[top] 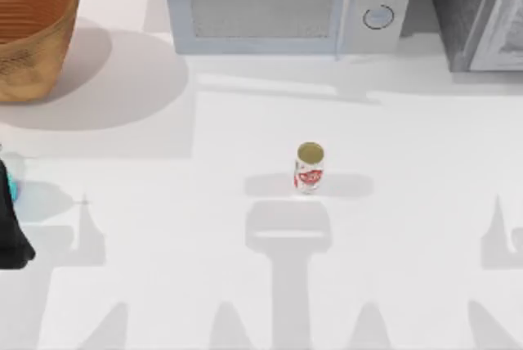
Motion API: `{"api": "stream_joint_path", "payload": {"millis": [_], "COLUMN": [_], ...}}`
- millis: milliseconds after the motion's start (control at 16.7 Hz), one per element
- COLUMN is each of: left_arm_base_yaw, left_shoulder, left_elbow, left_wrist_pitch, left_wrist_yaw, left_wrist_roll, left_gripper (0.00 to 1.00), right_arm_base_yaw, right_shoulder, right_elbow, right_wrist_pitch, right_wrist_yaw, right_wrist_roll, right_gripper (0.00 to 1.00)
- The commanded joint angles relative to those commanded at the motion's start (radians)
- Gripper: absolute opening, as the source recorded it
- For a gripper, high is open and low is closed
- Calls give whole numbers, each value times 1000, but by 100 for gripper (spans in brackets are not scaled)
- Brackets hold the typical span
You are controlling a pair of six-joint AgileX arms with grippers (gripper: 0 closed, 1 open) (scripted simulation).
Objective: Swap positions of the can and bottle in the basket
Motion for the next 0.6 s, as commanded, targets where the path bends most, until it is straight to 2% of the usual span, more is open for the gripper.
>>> {"api": "stream_joint_path", "payload": {"millis": [420, 600], "left_arm_base_yaw": [-2, 17], "left_shoulder": [-16, 40], "left_elbow": [-8, 2], "left_wrist_pitch": [-9, 49], "left_wrist_yaw": [-8, 6], "left_wrist_roll": [-1, 7], "left_gripper": [100, 100], "right_arm_base_yaw": [0, 0], "right_shoulder": [0, 0], "right_elbow": [0, 0], "right_wrist_pitch": [0, 0], "right_wrist_yaw": [0, 0], "right_wrist_roll": [0, 0], "right_gripper": [100, 100]}}
